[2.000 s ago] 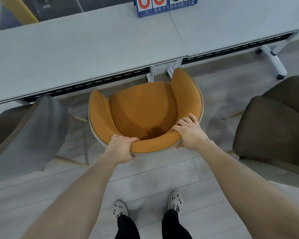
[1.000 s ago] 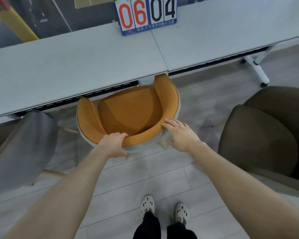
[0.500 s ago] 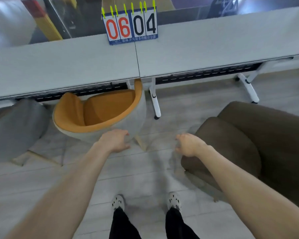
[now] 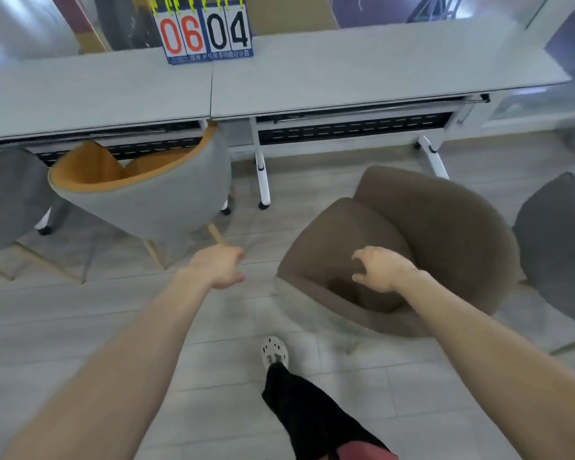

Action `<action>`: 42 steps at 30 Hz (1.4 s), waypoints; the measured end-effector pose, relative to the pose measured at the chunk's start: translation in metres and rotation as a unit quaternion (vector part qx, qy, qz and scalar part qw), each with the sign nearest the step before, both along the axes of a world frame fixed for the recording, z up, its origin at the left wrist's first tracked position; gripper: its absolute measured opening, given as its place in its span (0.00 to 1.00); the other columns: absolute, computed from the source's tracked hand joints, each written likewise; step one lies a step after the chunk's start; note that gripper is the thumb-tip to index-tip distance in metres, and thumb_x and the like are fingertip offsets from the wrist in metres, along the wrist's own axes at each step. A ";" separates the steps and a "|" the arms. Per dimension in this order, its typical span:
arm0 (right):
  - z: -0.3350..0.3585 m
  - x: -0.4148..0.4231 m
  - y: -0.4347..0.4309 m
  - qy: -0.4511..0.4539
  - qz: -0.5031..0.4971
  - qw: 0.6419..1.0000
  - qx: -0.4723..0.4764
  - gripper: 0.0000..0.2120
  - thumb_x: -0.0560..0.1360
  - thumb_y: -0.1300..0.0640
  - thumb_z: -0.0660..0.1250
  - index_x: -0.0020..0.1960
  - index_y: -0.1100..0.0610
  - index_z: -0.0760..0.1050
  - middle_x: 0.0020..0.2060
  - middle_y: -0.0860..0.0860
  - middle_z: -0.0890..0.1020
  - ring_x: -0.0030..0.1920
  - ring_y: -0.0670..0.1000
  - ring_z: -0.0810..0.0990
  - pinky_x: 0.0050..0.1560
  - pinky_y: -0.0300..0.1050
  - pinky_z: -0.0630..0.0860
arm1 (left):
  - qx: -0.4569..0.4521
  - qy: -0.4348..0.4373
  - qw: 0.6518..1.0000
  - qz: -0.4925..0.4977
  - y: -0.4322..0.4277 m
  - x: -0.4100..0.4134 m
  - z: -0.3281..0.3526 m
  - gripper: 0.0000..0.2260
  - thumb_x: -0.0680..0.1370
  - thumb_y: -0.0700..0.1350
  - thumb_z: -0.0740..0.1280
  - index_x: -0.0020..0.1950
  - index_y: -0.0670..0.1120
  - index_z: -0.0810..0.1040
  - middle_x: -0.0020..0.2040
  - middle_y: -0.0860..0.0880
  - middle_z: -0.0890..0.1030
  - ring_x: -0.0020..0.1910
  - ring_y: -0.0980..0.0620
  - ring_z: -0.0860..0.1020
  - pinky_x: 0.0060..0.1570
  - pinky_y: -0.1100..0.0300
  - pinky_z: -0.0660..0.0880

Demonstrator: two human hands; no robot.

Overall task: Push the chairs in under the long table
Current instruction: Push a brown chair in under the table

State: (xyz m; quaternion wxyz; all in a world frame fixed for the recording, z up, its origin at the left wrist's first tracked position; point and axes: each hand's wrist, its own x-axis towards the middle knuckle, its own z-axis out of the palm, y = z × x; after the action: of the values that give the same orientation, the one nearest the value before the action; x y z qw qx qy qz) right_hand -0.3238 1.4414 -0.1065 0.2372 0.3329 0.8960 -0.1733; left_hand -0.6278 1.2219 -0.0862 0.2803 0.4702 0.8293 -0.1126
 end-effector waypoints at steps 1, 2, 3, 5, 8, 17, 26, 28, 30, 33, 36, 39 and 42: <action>0.001 0.027 -0.002 -0.005 0.001 1.000 0.000 0.29 0.81 0.41 0.69 0.78 0.50 0.70 0.72 0.53 0.75 0.69 0.58 0.77 0.68 0.57 0.77 | 0.001 -0.006 1.000 0.000 0.000 0.026 -0.004 0.28 0.79 0.61 0.72 0.76 0.54 0.74 0.73 0.46 0.78 0.71 0.42 0.77 0.66 0.47 0.77; 0.003 0.053 -0.004 -0.011 0.001 1.000 0.001 0.29 0.81 0.41 0.69 0.78 0.51 0.71 0.72 0.53 0.75 0.69 0.58 0.77 0.68 0.57 0.77 | 0.002 -0.016 1.000 0.005 -0.002 0.052 -0.009 0.28 0.79 0.61 0.73 0.77 0.54 0.73 0.74 0.47 0.78 0.71 0.42 0.77 0.66 0.48 0.76; 0.003 0.078 -0.004 -0.015 0.003 1.000 0.004 0.29 0.81 0.41 0.69 0.78 0.51 0.71 0.72 0.54 0.76 0.69 0.58 0.77 0.68 0.58 0.77 | 0.002 -0.025 1.000 0.012 -0.003 0.078 -0.013 0.29 0.79 0.61 0.73 0.77 0.54 0.72 0.75 0.47 0.77 0.72 0.43 0.76 0.67 0.48 0.75; 0.005 0.124 0.002 -0.018 0.004 1.000 0.006 0.29 0.80 0.40 0.69 0.76 0.51 0.72 0.70 0.54 0.77 0.69 0.59 0.78 0.68 0.58 0.77 | -0.002 -0.047 0.999 0.013 -0.002 0.128 -0.021 0.30 0.79 0.61 0.72 0.79 0.52 0.71 0.76 0.47 0.76 0.72 0.43 0.76 0.68 0.49 0.75; 0.008 0.181 0.017 -0.021 0.019 0.999 0.017 0.31 0.79 0.36 0.68 0.75 0.52 0.73 0.69 0.54 0.78 0.68 0.59 0.78 0.68 0.58 0.76 | -0.013 -0.055 0.998 0.005 0.006 0.195 -0.030 0.32 0.80 0.61 0.71 0.80 0.50 0.70 0.77 0.46 0.75 0.74 0.43 0.74 0.70 0.51 0.73; 0.001 0.274 0.142 0.014 0.132 0.989 0.057 0.48 0.68 0.21 0.67 0.78 0.51 0.71 0.73 0.52 0.76 0.77 0.55 0.69 0.81 0.59 0.59 | 0.003 -0.060 0.998 0.032 0.090 0.349 -0.061 0.37 0.73 0.68 0.75 0.76 0.52 0.72 0.69 0.46 0.78 0.69 0.42 0.77 0.66 0.46 0.76; -0.057 0.264 0.269 0.033 0.259 0.963 0.072 0.50 0.67 0.35 0.80 0.82 0.49 0.65 0.83 0.51 0.64 0.85 0.54 0.54 0.85 0.58 0.45 | 0.070 0.036 0.990 0.119 0.203 0.483 -0.131 0.52 0.61 0.71 0.77 0.81 0.56 0.62 0.65 0.51 0.79 0.67 0.44 0.77 0.70 0.42 0.67; -0.074 0.258 0.289 0.042 0.278 0.957 0.078 0.54 0.62 0.30 0.81 0.81 0.49 0.67 0.82 0.51 0.66 0.86 0.55 0.53 0.85 0.58 0.43 | 0.102 0.088 0.979 0.150 0.207 0.489 -0.142 0.42 0.63 0.67 0.78 0.74 0.57 0.70 0.57 0.53 0.83 0.59 0.46 0.81 0.65 0.45 0.69; -0.090 0.258 0.299 0.071 0.290 0.950 0.088 0.55 0.58 0.27 0.80 0.78 0.50 0.71 0.78 0.51 0.71 0.84 0.57 0.57 0.85 0.60 0.43 | 0.131 0.111 0.974 0.147 0.206 0.486 -0.149 0.34 0.63 0.65 0.79 0.67 0.58 0.76 0.51 0.55 0.83 0.54 0.47 0.82 0.62 0.48 0.69; -0.101 0.258 0.302 0.100 0.292 0.947 0.087 0.51 0.58 0.28 0.81 0.74 0.52 0.75 0.71 0.53 0.76 0.81 0.58 0.63 0.85 0.61 0.46 | 0.130 0.110 0.977 0.129 0.201 0.476 -0.154 0.32 0.64 0.64 0.79 0.66 0.59 0.78 0.50 0.55 0.83 0.52 0.47 0.82 0.61 0.48 0.70; -0.106 0.259 0.297 0.113 0.278 0.949 0.096 0.49 0.57 0.27 0.80 0.71 0.53 0.78 0.67 0.54 0.78 0.77 0.59 0.67 0.84 0.63 0.49 | 0.132 0.107 0.979 0.108 0.198 0.459 -0.156 0.31 0.64 0.62 0.78 0.66 0.60 0.78 0.51 0.55 0.84 0.51 0.47 0.82 0.61 0.48 0.70; -0.109 0.257 0.281 0.118 0.273 0.947 0.122 0.49 0.56 0.23 0.76 0.67 0.53 0.80 0.61 0.54 0.79 0.70 0.61 0.73 0.83 0.66 0.54 | 0.114 0.113 0.984 0.081 0.189 0.427 -0.158 0.33 0.63 0.62 0.79 0.67 0.62 0.77 0.56 0.57 0.84 0.54 0.48 0.82 0.62 0.48 0.69; -0.113 0.243 0.261 0.122 0.254 0.948 0.147 0.52 0.57 0.18 0.70 0.67 0.54 0.78 0.60 0.55 0.79 0.67 0.62 0.74 0.82 0.68 0.55 | 0.095 0.118 0.987 0.051 0.188 0.376 -0.156 0.34 0.60 0.63 0.81 0.66 0.62 0.79 0.57 0.57 0.84 0.57 0.47 0.81 0.66 0.47 0.69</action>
State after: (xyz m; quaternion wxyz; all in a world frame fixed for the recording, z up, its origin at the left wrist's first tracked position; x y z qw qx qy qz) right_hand -0.0804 1.7028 -0.2197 0.1107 0.1019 0.9885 -0.0131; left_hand -0.2522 1.4095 -0.2417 0.1400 0.4350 0.8865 -0.0730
